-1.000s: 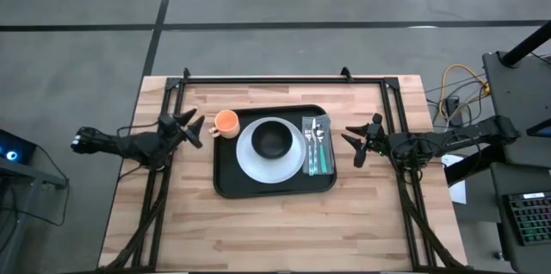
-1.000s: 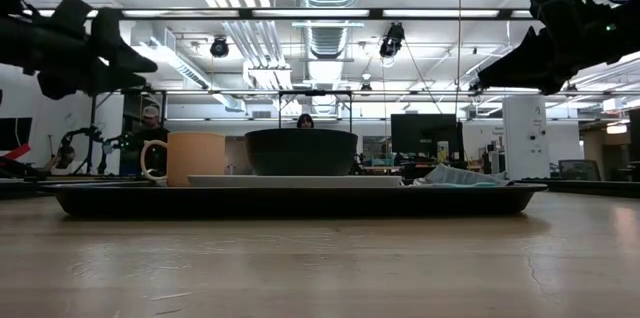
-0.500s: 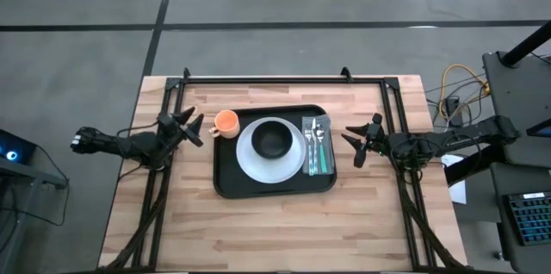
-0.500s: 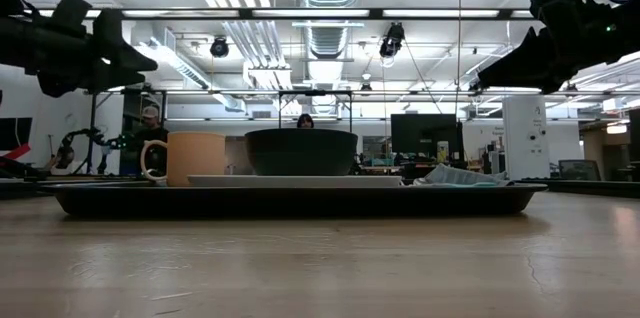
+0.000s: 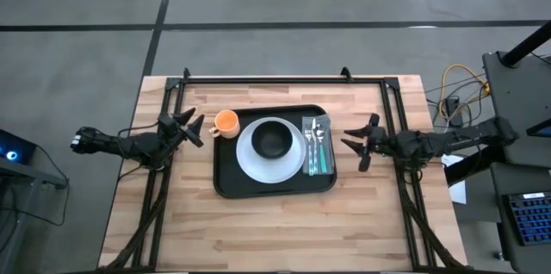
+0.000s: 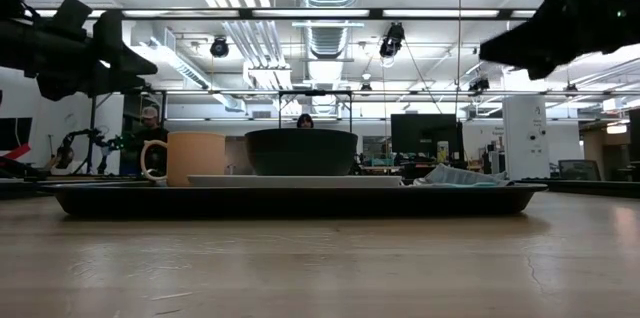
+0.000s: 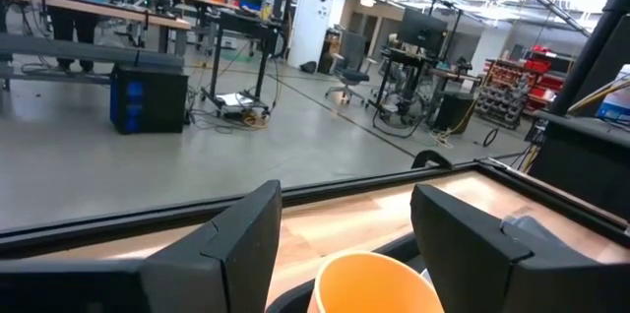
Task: Set up tray
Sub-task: Return to Home Position
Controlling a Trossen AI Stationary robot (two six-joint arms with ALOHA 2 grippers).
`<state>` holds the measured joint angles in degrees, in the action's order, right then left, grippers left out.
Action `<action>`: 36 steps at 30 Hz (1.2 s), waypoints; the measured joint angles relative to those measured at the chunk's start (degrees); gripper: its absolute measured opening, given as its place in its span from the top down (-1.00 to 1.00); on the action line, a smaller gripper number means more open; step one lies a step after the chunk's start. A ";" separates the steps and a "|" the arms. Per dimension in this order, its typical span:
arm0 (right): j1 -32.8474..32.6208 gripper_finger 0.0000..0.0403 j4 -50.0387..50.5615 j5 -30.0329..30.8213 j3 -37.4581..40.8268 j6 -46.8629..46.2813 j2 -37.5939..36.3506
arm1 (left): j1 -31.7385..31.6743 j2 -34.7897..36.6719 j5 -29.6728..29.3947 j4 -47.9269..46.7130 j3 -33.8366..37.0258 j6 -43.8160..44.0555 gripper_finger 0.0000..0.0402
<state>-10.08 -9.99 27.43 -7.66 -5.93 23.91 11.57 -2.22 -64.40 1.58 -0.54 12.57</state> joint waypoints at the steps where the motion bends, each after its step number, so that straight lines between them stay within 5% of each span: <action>1: 0.01 0.37 -2.14 -0.85 0.55 0.86 -0.74 | 0.00 0.00 0.00 0.00 0.00 0.15 -0.03; 8: -0.03 0.37 -7.61 -8.02 3.29 3.52 -5.70 | 0.00 0.00 0.13 0.00 0.02 0.20 -0.03; 27: -0.03 0.37 -11.07 -11.54 7.15 6.12 -11.90 | 0.00 0.00 0.22 -0.04 0.00 1.65 -0.03; 36: 0.01 0.37 -16.85 -22.66 7.13 5.24 -12.31 | 0.00 -0.07 0.20 -0.04 0.00 1.71 -0.03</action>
<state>-10.07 -26.84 4.77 -0.54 -0.69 11.60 11.57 -2.28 -64.20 1.54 -0.54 14.28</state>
